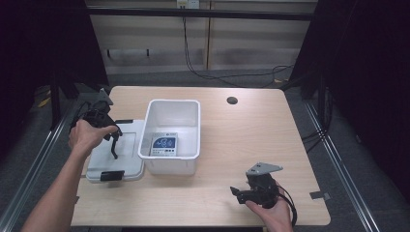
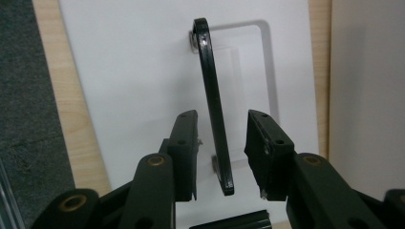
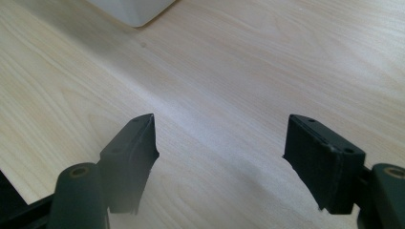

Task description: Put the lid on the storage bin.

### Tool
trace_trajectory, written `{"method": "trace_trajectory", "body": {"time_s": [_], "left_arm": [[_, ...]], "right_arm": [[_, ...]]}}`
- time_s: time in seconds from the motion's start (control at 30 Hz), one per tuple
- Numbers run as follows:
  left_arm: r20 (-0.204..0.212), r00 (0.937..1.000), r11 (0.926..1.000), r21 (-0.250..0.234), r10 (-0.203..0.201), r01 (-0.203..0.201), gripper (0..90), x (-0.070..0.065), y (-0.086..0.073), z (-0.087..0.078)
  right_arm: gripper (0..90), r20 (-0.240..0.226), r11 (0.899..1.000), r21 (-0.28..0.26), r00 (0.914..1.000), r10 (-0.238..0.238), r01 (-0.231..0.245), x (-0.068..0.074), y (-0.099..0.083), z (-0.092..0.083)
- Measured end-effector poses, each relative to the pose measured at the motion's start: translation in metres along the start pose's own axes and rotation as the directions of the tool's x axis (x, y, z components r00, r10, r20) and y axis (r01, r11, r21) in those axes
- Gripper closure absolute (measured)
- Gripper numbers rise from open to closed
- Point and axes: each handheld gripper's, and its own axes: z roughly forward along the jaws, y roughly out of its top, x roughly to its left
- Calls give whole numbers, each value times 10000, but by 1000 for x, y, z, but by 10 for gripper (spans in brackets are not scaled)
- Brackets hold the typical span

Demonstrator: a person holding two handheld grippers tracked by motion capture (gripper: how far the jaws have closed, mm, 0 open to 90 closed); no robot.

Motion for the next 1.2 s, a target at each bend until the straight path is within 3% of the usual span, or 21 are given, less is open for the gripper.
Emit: {"method": "trace_trajectory", "body": {"time_s": [0.17,0.33,0.4,0.53,0.93,1.2], "left_arm": [[-194,9998,9994,347,96,-89,651,-4,4,7],[-391,9991,9985,530,133,-113,716,-7,5,12],[-668,9977,9956,917,-136,198,732,-5,5,17],[-702,9970,9927,1143,-315,394,765,-5,6,21],[-787,9941,9943,711,-743,800,772,-2,10,18],[-741,9952,9935,897,-640,706,828,-5,13,18]], "right_arm": [[257,-3,10000,26,10000,-7,7,0,0,0],[257,-12,10000,27,10000,-24,24,0,0,0],[257,-46,10000,-2,10000,-59,59,1,0,1],[257,-29,10000,50,10000,-59,60,0,0,1],[257,-54,9998,114,9999,-139,139,1,0,3],[257,-25,9998,179,9999,-123,124,1,0,4]]}}
